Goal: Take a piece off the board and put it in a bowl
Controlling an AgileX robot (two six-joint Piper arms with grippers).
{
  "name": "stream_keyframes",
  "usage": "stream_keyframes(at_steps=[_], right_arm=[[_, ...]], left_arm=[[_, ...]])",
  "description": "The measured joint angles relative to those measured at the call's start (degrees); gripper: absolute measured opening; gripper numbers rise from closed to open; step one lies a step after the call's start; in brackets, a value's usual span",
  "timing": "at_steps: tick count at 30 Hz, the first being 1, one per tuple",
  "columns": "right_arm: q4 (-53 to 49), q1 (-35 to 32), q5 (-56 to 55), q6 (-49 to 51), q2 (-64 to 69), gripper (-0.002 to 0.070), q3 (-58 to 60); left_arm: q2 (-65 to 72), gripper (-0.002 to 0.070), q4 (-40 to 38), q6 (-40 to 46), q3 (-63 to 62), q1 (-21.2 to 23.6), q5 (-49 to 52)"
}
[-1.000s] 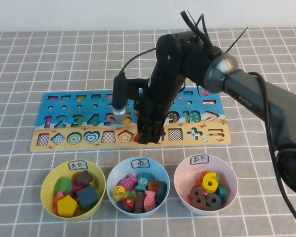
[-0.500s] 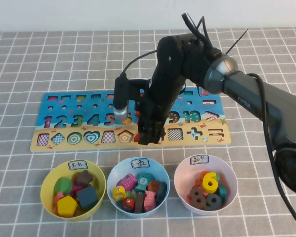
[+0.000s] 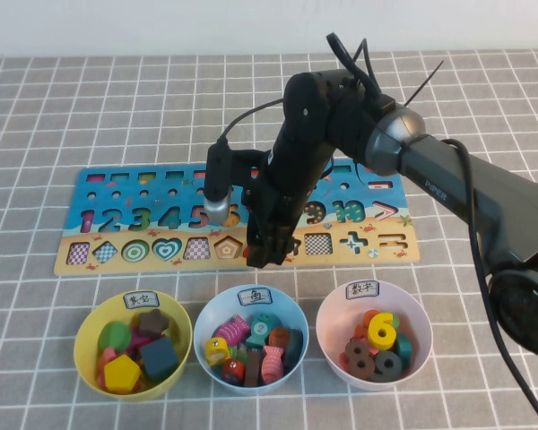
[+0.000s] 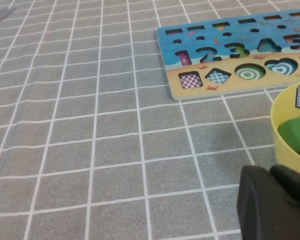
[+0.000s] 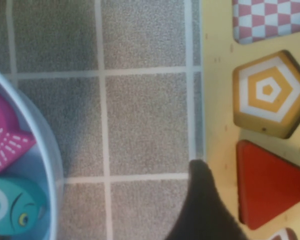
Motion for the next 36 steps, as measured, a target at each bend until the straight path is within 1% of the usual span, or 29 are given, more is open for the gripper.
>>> stream_keyframes(at_steps=[36], right_arm=[[-0.9,-0.7,-0.1,1.6,0.5,0.0396,-0.9]], left_arm=[[0.0,0.0,0.0,0.0,0.0,0.0,0.0]])
